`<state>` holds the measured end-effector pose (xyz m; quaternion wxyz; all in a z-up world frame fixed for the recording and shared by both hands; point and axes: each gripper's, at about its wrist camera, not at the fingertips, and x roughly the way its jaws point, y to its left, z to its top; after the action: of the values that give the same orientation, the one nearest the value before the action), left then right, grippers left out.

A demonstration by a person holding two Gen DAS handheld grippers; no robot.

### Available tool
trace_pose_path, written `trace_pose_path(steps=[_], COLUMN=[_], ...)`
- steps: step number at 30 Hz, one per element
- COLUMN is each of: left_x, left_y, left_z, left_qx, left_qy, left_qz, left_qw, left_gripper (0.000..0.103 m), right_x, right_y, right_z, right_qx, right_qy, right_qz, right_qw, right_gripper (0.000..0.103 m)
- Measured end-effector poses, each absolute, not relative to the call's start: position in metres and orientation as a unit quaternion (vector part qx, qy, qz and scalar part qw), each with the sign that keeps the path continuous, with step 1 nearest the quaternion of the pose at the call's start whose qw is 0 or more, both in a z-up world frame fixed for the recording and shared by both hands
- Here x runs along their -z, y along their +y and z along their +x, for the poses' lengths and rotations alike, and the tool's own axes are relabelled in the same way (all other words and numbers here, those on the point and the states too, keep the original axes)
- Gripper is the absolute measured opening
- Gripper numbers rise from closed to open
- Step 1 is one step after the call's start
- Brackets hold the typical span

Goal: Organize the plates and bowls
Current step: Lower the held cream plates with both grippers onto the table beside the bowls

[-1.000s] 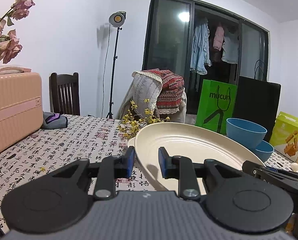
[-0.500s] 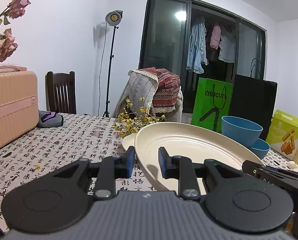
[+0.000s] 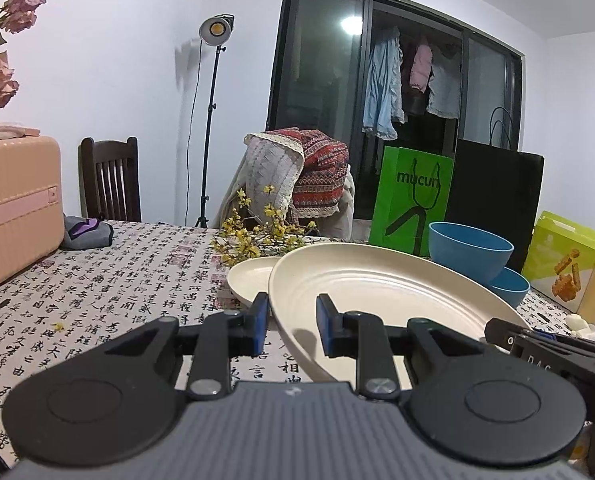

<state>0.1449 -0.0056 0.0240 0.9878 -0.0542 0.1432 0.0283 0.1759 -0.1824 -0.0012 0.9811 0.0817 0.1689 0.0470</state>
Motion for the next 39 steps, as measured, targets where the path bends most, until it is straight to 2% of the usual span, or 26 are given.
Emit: trace_pose_path(steps=[39], left_x=[-0.007], left_y=[-0.040], left_z=[0.153], left_qx=[0.010], left_qy=[0.169], left_qz=[-0.040], left_qw=[0.985], left_gripper=[0.025], right_x=[0.019], right_y=[-0.221], right_z=[0.169], right_qx=[-0.013], right_qy=[0.183], right_qz=[0.093], right_qw=[0.979], right_gripper=[0.017])
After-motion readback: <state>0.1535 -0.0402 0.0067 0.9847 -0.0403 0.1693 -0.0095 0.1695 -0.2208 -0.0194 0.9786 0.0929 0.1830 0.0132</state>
